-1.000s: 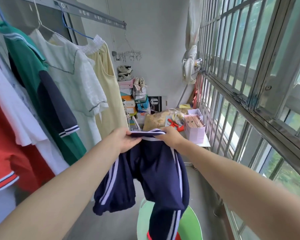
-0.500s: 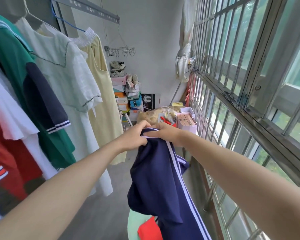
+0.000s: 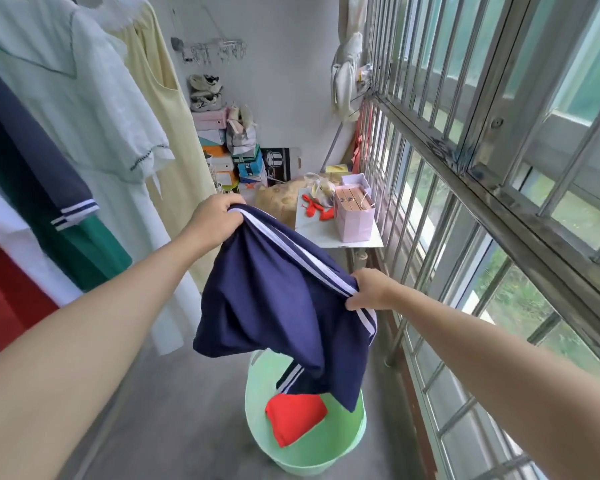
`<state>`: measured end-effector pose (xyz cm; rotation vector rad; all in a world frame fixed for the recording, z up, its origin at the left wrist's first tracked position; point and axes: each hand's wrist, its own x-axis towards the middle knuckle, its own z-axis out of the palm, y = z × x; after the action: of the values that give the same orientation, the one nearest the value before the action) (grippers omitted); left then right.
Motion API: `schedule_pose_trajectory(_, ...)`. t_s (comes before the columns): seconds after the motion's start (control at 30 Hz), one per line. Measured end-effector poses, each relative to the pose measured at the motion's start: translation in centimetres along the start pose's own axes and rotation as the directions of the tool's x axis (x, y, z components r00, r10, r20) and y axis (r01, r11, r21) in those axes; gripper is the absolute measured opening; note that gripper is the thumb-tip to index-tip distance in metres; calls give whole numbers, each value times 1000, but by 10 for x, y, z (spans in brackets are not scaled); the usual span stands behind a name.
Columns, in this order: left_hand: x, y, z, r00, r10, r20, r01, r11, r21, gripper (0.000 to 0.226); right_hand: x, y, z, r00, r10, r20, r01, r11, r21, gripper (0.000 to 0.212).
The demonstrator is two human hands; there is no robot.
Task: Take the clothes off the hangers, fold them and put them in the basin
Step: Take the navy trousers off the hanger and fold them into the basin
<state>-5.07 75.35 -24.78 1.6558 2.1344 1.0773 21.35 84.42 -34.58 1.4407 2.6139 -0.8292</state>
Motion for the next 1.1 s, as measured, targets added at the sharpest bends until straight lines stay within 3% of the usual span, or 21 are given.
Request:
schedule_pose_trajectory(0.07, -6, -17, 1, 996, -69, -48, 67, 997, -37, 32, -5, 16, 12, 998, 62, -18, -64, 989, -137, 17)
schedule_pose_trajectory(0.13, -15, -34, 2, 984, -160, -83, 155, 986, -67, 25, -8, 29, 21, 988, 132, -81, -147, 964, -223, 25)
schedule_pose_trajectory(0.2, -22, -52, 3, 971, -222, -94, 217, 974, -62, 31, -7, 35, 23, 971, 201, -128, -224, 955, -197, 25)
schedule_pose_trajectory(0.23, -26, -61, 5, 969, -234, -77, 232, 972, -39, 33, -6, 33, 22, 966, 233, -112, -244, 965, -96, 24)
schedule_pose_trajectory(0.3, -34, -74, 11, 971, -237, -19, 238, 971, 31, 31, -5, 26, 14, 973, 230, -20, -216, 937, 275, 25)
schedule_pose_trajectory(0.37, -40, -85, 22, 968, -249, 42, 243, 964, 107, 26, -9, 7, 0, 982, 178, 57, -172, 742, 648, 20)
schedule_pose_trajectory(0.47, -50, -92, 48, 956, -279, 89, 272, 959, 84, 28, -17, -22, -24, 988, 80, 132, -154, 468, 870, 21)
schedule_pose_trajectory(0.6, -53, -103, 78, 929, -356, 106, 362, 931, -52, 30, -21, -46, -27, 977, 55, 206, -213, 257, 942, 32)
schedule_pose_trajectory(0.8, -62, -115, 111, 868, -428, 252, 475, 864, -167, 25, -26, -62, -12, 969, 0, 246, -244, -127, 961, 39)
schedule_pose_trajectory(0.9, -72, -119, 124, 835, -429, 344, 522, 815, -249, 5, -20, -74, -9, 962, 87, 260, -240, -190, 952, 40)
schedule_pose_trajectory(1.1, -89, -112, 133, 746, -441, 499, 663, 567, -490, 10, -3, -103, 4, 875, 331, 354, -280, -250, 927, 40)
